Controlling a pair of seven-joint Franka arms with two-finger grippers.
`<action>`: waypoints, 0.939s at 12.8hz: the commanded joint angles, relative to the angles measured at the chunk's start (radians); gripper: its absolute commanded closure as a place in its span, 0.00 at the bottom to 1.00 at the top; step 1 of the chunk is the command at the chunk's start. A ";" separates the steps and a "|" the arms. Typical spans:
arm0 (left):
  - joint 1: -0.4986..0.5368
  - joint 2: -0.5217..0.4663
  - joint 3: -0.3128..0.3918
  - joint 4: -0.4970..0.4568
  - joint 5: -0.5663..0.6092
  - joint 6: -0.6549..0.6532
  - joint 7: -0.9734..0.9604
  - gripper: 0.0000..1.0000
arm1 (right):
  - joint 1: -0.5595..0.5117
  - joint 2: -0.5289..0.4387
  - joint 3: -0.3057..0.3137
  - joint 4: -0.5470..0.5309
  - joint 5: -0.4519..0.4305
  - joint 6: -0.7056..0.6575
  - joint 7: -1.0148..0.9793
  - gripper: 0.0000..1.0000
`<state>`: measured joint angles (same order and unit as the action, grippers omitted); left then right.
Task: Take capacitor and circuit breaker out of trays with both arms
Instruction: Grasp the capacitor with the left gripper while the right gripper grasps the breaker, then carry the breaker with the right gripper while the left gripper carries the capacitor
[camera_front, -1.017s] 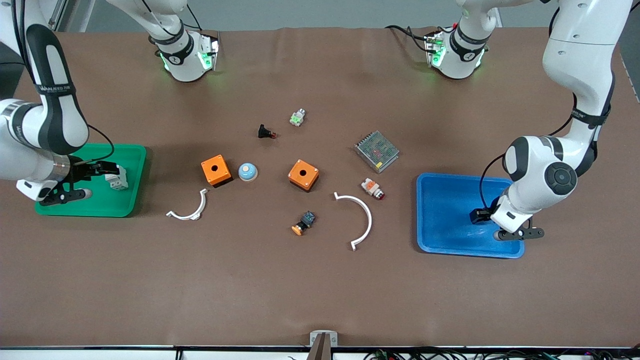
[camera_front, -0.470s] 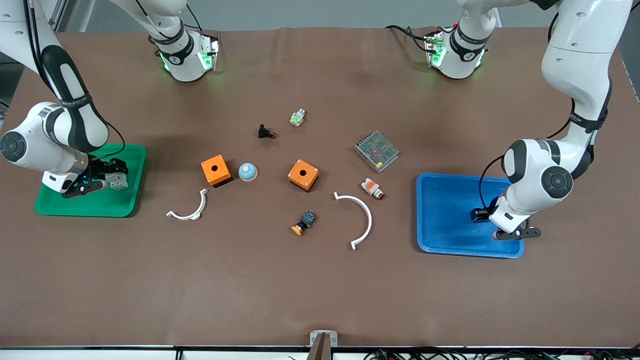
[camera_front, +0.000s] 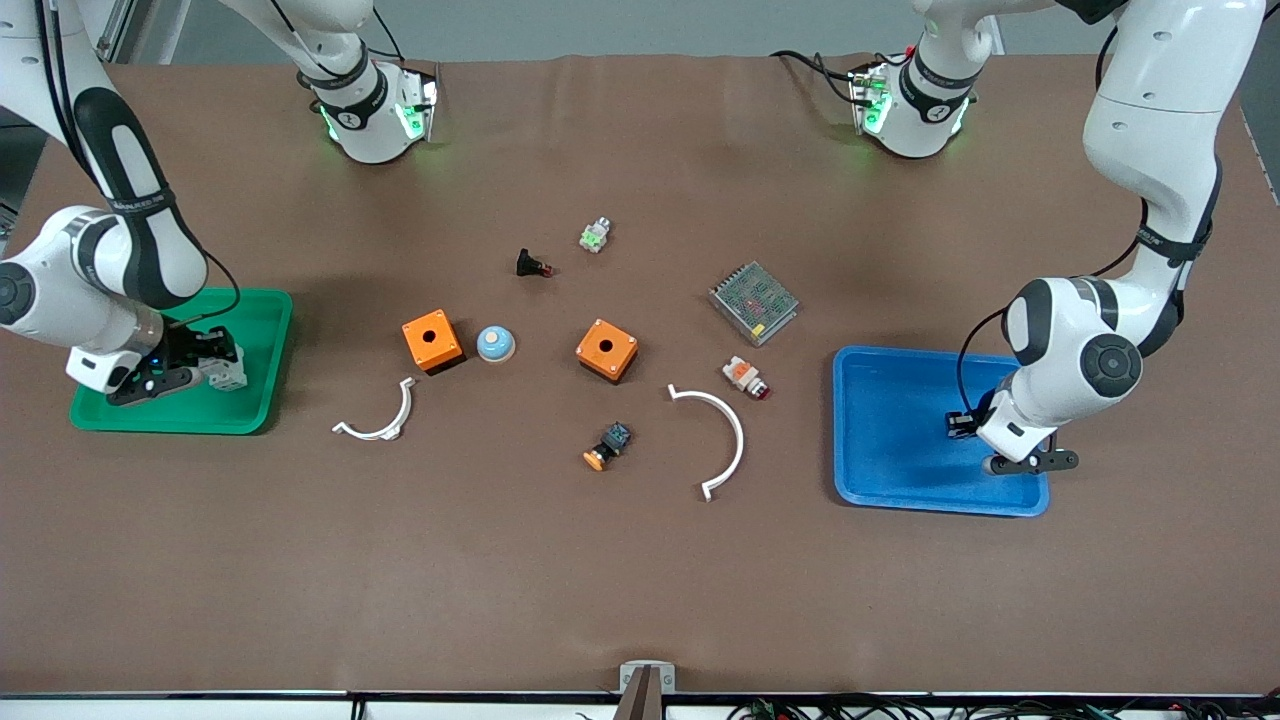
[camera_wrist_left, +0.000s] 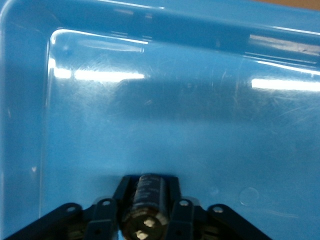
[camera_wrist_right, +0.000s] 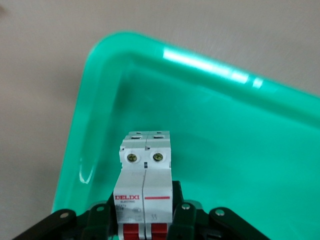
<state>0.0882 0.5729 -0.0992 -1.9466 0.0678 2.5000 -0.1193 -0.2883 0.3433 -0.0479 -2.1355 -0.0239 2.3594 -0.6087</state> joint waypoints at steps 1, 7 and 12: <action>-0.005 -0.054 -0.011 -0.005 0.021 -0.074 -0.019 1.00 | 0.063 -0.049 0.010 0.084 -0.002 -0.133 0.134 0.99; -0.007 -0.228 -0.216 0.001 0.021 -0.265 -0.284 1.00 | 0.355 0.002 0.043 0.210 0.006 -0.160 0.765 0.99; -0.187 -0.205 -0.332 0.006 0.164 -0.256 -0.759 1.00 | 0.531 0.147 0.065 0.267 0.007 -0.069 1.311 0.98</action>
<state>-0.0198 0.3556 -0.4314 -1.9360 0.1649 2.2372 -0.7078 0.2115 0.4284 0.0108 -1.9071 -0.0203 2.2642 0.5686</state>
